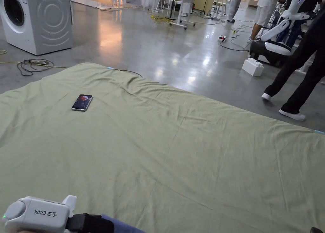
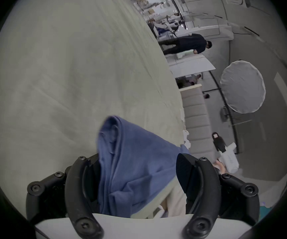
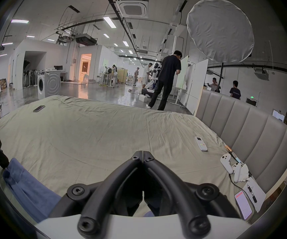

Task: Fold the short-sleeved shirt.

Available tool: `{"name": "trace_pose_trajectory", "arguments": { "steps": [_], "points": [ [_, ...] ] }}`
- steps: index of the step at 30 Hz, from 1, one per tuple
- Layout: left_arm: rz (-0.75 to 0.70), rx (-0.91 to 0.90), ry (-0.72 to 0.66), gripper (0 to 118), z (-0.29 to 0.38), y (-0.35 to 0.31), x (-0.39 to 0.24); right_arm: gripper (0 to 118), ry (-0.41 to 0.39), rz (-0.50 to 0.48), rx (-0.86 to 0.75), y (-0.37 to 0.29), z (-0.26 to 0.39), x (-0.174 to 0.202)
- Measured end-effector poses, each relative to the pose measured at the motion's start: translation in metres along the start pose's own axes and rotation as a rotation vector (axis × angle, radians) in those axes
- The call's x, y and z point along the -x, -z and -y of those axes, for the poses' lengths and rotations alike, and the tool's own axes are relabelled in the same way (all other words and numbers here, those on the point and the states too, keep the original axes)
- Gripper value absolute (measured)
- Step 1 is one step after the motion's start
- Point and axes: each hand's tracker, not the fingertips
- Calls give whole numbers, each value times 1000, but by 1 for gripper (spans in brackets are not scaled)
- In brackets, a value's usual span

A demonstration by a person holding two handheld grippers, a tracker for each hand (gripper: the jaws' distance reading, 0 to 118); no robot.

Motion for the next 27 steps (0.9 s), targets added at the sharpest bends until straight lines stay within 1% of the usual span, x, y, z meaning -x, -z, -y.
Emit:
{"name": "trace_pose_trajectory", "arguments": {
  "steps": [1, 2, 3, 4, 5, 6, 7, 8, 9, 11, 13, 16, 17, 20, 22, 25, 27],
  "points": [
    [16, 18, 16, 81, -4, 2, 3, 0, -3, 0, 1, 0, 0, 1],
    [0, 14, 53, 80, -2, 6, 0, 0, -5, 0, 4, 1, 0, 2],
    [-8, 4, 66, 74, 0, 9, -2, 0, -5, -1, 6, 1, -1, 3],
    [-15, 0, 75, 59, 2, 13, -4, 0, -4, -3, 9, 2, -1, 4],
    [-45, 7, 69, 42, -10, 14, 24, 0, -4, -4, 10, 3, -1, 5],
    [-94, 26, 80, 24, -11, 16, 28, 0, -9, -7, 11, 3, -2, 7],
    [-134, 27, 96, 16, -11, 18, 29, 0, -13, -8, 12, 3, -2, 9],
    [-73, 15, 81, 16, -12, 16, 30, 0, -18, -9, 10, 4, -3, 10],
    [-58, 7, 71, 14, -14, 11, 28, 0, -18, -14, 10, 4, -3, 11],
    [-106, 12, 79, 10, -18, 8, 26, 0, -15, -16, 7, 4, -4, 11],
    [-157, 9, 135, 8, -20, 5, 17, 0, -16, -13, 0, 3, -6, 12],
    [-160, -7, 142, 7, -27, -5, 3, 0, -8, -5, -15, 5, -7, 12],
    [-168, -15, 156, 7, -17, -5, -16, 0, -2, -2, -20, 5, -8, 12],
    [-191, -32, 165, 7, -20, -12, -39, 0, 11, 2, -28, 7, -9, 11],
    [-223, -44, 186, 7, -18, -22, -55, 0, 22, -1, -31, 7, -11, 9],
    [-265, -66, 174, 7, -24, -39, -64, 0, 29, -3, -41, 7, -12, 5],
    [-334, -81, 182, 7, -24, -54, -70, 0, 34, -8, -47, 7, -13, 3]
  ]
}}
